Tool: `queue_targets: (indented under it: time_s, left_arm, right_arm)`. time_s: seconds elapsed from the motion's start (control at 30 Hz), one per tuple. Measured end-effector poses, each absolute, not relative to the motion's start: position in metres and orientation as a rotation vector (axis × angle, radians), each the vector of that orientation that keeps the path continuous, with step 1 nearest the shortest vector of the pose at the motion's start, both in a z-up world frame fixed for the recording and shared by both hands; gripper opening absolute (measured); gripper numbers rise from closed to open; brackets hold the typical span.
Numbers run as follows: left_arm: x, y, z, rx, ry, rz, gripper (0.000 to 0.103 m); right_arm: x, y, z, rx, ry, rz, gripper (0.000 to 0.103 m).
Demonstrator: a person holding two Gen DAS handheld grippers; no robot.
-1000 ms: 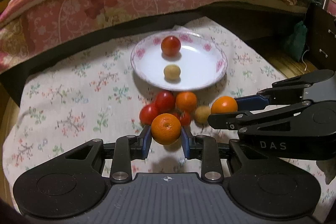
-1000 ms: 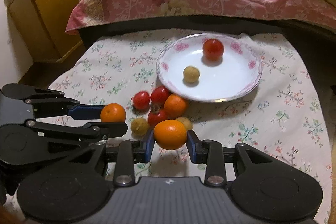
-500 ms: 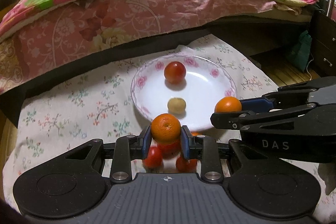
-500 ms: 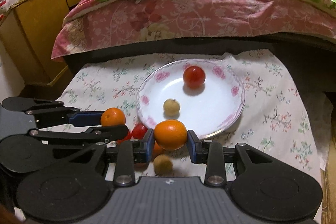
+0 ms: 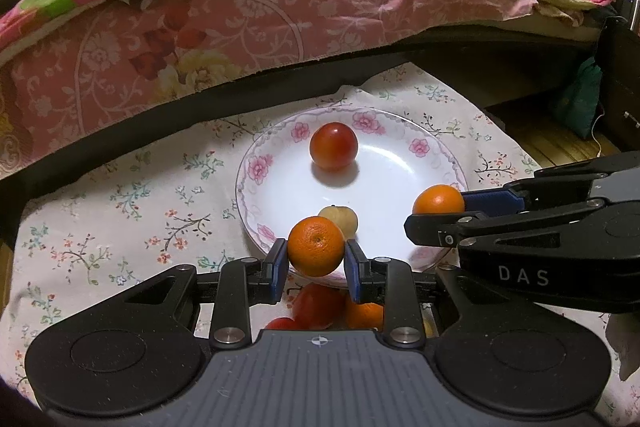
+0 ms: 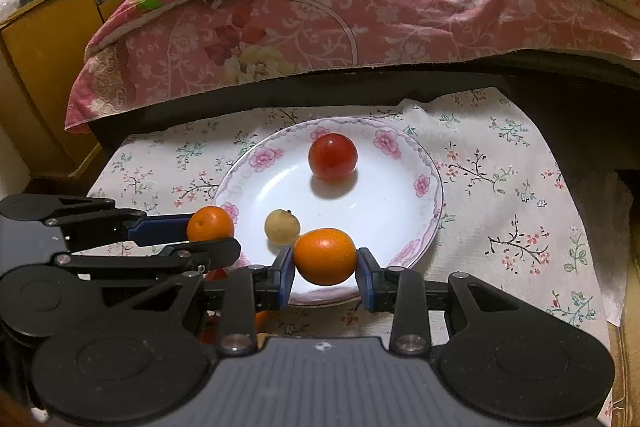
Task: Organize fruits
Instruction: 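Lift both held mandarins and carry them over the white plate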
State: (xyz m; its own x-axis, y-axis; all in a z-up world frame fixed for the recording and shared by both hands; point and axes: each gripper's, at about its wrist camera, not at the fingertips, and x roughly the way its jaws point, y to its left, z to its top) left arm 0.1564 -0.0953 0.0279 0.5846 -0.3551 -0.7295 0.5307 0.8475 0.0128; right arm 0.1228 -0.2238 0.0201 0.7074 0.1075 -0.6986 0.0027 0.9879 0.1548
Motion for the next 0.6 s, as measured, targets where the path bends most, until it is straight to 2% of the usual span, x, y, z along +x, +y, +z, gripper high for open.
queue_targets:
  time_s: [0.6]
  left_arm:
    - [0.1636, -0.0977, 0.0202, 0.247, 0.808, -0.510, 0.036]
  right_arm:
    - [0.1321, -0.2260, 0.0112, 0.157, 0.800, 0.058, 0.034]
